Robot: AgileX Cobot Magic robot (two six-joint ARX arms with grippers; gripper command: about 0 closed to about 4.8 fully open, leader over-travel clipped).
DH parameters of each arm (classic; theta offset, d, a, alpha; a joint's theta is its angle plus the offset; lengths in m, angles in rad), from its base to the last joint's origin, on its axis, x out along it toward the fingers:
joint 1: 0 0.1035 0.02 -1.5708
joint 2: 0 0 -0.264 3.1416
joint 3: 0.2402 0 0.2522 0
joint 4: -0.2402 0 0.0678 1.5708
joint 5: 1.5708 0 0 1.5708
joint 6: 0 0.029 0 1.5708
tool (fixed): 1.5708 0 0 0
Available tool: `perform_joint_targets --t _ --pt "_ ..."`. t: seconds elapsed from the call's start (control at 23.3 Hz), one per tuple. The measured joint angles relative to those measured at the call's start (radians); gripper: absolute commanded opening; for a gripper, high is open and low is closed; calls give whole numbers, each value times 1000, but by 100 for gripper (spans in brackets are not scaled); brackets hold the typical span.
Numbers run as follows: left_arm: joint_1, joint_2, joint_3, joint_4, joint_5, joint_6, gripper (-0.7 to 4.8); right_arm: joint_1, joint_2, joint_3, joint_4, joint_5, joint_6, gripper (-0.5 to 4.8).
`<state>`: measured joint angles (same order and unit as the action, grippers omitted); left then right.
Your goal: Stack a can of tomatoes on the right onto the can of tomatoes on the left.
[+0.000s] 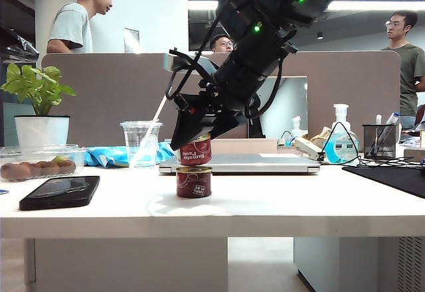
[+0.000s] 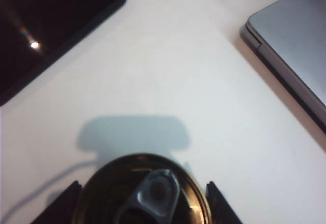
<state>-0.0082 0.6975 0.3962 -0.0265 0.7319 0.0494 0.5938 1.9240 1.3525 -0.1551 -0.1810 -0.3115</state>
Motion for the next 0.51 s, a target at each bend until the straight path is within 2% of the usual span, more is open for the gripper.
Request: perform_joint_targets --t 0.21,0.51 --pt "0 0 0 0 0 0 -4 -1 19 0 2 -3 0 177" --pt "0 0 0 0 0 0 -4 0 27 4 6 -5 0 309"
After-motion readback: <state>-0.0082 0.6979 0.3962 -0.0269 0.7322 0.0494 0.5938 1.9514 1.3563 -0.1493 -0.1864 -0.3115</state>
